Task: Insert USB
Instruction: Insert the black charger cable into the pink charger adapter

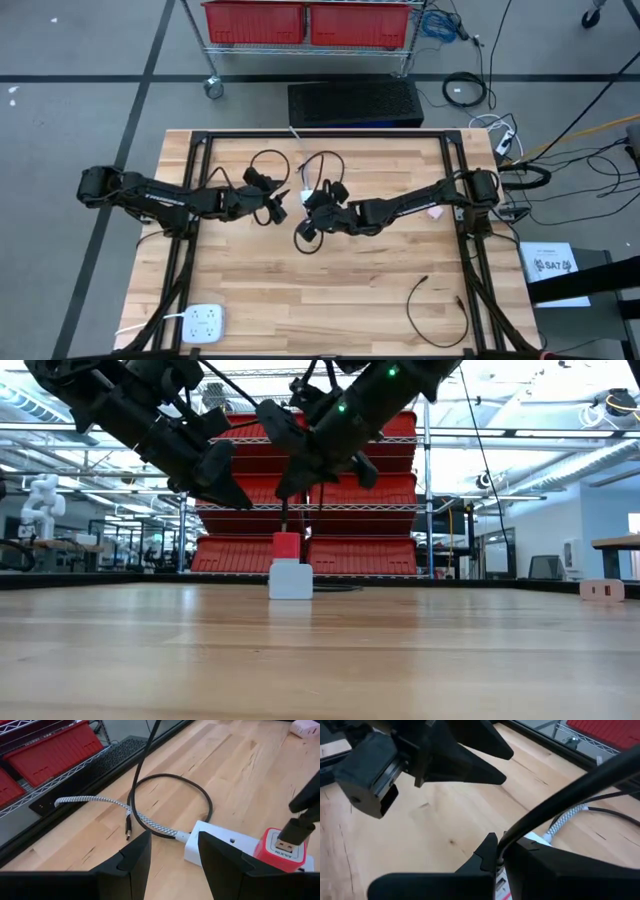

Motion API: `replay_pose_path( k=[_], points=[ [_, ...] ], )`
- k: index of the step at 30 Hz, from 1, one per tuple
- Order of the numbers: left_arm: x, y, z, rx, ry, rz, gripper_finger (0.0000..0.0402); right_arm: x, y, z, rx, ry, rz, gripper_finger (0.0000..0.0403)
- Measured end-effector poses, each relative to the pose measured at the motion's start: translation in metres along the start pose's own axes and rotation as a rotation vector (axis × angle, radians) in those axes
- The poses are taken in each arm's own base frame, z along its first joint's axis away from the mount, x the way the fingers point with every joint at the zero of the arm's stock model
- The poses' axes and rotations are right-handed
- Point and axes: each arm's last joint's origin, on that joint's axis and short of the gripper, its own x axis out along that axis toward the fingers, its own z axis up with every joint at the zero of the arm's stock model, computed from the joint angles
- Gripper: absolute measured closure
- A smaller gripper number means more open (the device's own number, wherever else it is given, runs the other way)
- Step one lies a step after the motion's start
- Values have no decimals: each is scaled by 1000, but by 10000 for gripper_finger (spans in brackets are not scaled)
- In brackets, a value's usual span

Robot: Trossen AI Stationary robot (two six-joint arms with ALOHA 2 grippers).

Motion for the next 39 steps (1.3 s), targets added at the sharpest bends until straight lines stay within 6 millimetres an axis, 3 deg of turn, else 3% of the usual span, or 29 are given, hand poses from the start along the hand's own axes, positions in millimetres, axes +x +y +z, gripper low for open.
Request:
replay_pose_path(
  k=[24, 39],
  points=[
    [0, 0, -3, 5, 8, -3, 233, -3, 5, -5, 28, 37, 38, 403],
    [-2, -4, -4, -11, 6, -18, 233, 9, -12, 5, 63, 101, 133, 403]
  ],
)
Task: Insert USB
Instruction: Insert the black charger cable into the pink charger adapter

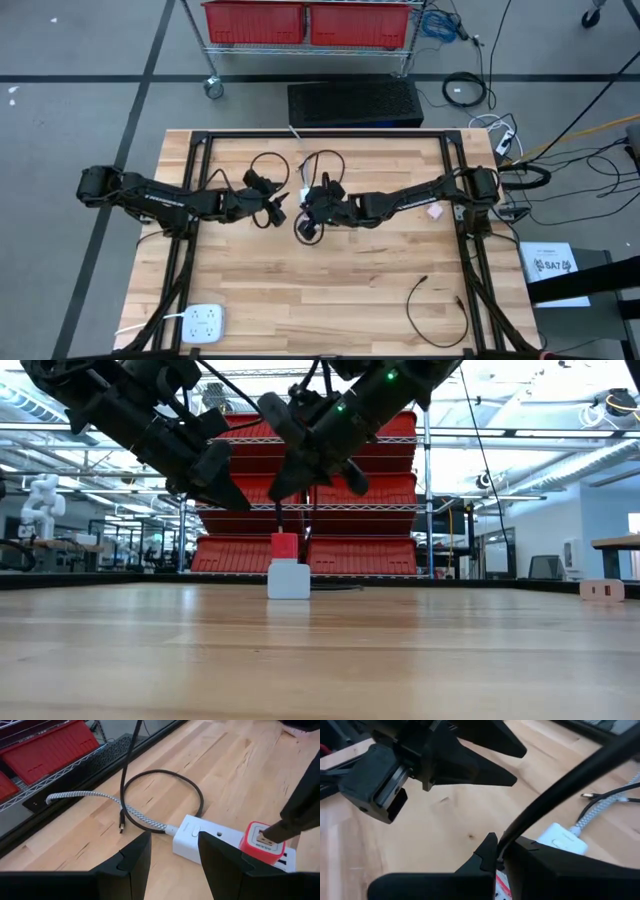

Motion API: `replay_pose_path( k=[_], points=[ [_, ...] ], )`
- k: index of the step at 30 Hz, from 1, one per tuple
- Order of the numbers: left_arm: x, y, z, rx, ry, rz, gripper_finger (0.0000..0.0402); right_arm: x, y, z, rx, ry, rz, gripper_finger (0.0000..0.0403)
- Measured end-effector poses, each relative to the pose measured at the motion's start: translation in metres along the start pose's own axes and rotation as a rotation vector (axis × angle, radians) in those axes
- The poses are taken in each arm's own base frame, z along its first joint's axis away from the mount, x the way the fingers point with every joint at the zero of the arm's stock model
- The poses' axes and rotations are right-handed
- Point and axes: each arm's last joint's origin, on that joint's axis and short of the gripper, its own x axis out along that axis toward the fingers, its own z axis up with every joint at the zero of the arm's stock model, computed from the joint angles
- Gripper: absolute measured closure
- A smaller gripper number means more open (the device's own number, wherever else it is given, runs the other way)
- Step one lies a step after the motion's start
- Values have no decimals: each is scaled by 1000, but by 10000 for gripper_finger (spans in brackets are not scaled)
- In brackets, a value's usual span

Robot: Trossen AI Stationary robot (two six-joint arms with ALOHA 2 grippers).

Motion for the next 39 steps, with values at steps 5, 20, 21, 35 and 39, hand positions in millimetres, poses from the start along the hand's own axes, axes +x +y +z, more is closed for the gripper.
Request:
replay_pose_path(
  k=[5, 20, 21, 35, 39],
  points=[
    [0, 0, 0, 0, 0, 0, 233, 2, -3, 2, 20, 20, 31, 403],
    [0, 0, 0, 1, 0, 0, 233, -6, -22, 14, 9, 62, 3, 403],
    [0, 0, 0, 1, 0, 0, 233, -6, -22, 14, 11, 62, 7, 403],
    [0, 0, 0, 2, 0, -2, 233, -1, -39, 23, 38, 103, 42, 403],
    [0, 0, 0, 2, 0, -2, 233, 0, -44, 25, 25, 106, 34, 403]
  ],
)
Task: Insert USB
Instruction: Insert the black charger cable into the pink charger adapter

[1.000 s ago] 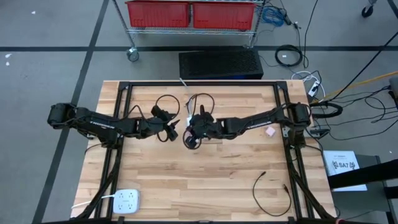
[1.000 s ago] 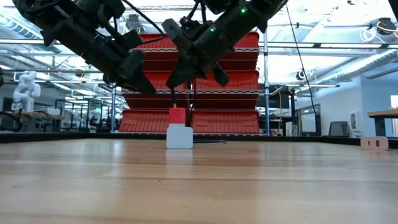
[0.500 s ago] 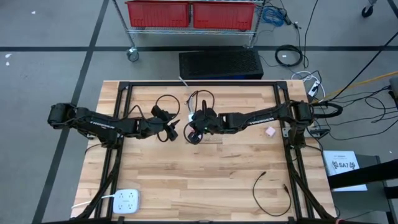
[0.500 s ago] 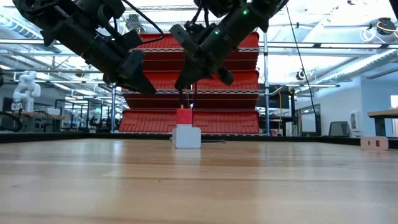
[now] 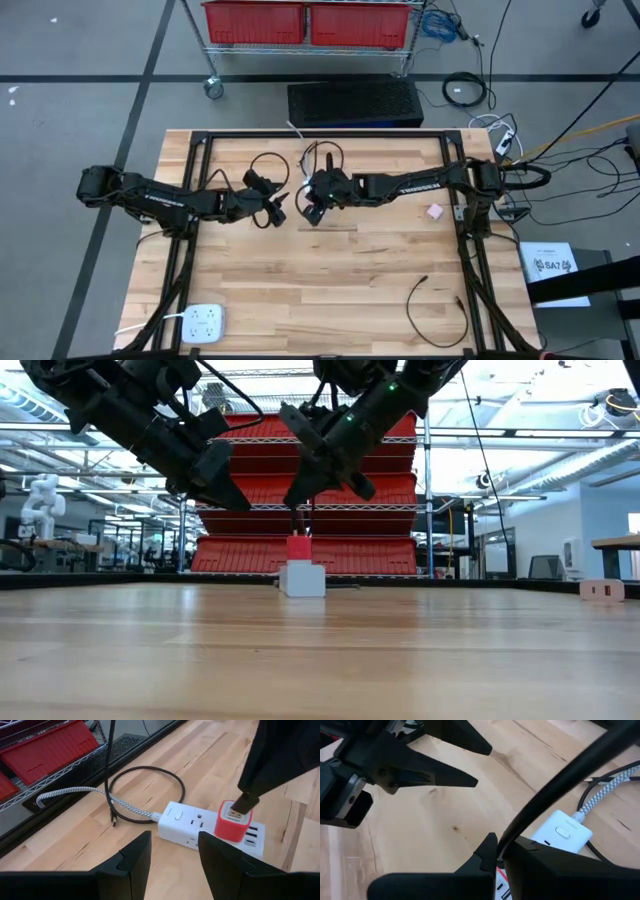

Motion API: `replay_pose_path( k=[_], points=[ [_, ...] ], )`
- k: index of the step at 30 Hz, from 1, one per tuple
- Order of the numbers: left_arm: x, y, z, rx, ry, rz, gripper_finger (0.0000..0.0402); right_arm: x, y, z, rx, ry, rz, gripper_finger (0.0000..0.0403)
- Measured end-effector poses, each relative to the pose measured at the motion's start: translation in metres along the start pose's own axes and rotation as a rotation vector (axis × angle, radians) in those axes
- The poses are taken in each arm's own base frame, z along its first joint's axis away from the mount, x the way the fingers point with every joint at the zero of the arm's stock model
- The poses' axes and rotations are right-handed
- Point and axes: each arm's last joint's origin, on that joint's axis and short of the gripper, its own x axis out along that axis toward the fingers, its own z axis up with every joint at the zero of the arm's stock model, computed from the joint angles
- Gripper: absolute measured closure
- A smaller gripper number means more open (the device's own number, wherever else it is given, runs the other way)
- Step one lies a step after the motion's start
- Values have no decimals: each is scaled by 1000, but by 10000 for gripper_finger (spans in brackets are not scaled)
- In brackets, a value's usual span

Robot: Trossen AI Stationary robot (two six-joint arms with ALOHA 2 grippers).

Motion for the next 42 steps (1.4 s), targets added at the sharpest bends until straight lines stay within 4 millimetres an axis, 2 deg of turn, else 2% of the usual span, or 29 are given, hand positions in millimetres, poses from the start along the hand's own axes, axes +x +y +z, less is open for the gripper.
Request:
replay_pose_path(
  k=[20, 25, 33, 37, 42],
  points=[
    [0, 0, 0, 0, 0, -2, 233, 6, -40, 14, -44, 24, -96, 403],
    [-1, -1, 0, 2, 0, -5, 233, 2, -45, 18, -60, 37, -48, 403],
    [-4, -7, -2, 17, 0, -32, 233, -22, -67, 33, -120, 51, -60, 403],
    [-4, -7, -2, 17, 1, -31, 233, -19, -75, 33, -112, 69, 11, 403],
    [-4, -7, -2, 16, 0, -31, 233, -16, -78, 26, -53, 7, 83, 403]
  ],
)
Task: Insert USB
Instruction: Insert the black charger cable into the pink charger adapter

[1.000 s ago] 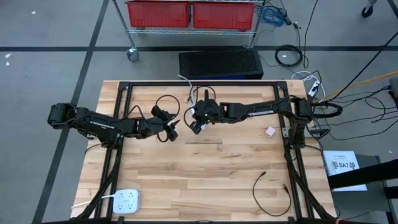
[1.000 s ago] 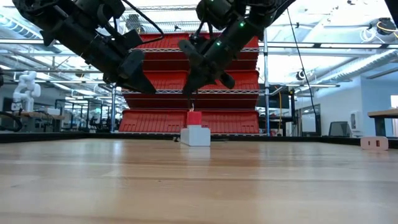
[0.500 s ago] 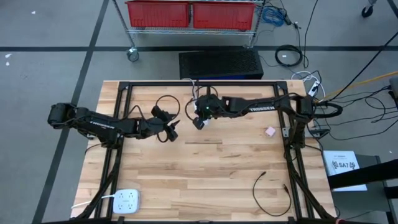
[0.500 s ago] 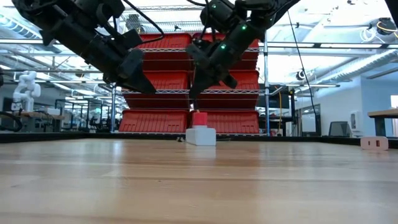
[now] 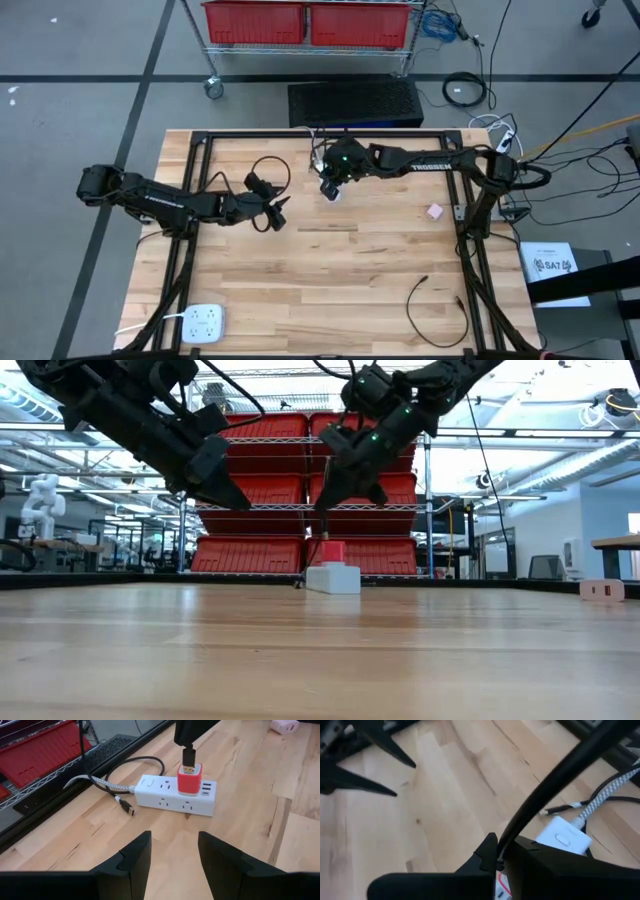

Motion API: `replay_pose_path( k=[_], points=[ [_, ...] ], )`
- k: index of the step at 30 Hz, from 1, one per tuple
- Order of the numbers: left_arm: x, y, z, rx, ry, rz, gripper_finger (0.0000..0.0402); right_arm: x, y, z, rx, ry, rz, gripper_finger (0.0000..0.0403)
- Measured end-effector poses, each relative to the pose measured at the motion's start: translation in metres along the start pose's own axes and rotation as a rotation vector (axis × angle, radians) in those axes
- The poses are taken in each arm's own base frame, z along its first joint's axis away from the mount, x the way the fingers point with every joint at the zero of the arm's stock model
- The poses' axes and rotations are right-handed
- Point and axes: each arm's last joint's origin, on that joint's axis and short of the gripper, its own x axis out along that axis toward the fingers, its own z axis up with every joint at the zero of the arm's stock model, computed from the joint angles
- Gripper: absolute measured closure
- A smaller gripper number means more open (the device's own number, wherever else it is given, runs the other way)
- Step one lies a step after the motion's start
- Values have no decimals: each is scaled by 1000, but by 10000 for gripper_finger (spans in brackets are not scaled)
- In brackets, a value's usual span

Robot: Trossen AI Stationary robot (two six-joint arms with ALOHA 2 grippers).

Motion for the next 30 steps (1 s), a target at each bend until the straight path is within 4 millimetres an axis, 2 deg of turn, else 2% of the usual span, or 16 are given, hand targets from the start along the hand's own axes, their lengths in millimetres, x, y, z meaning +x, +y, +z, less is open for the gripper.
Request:
replay_pose_path(
  k=[6, 30],
  points=[
    [0, 0, 0, -2, -3, 1, 233, -4, 1, -10, 33, -34, -92, 403],
    [0, 1, 0, -4, -4, 6, 233, -6, 4, -8, 22, -46, -80, 403]
  ],
)
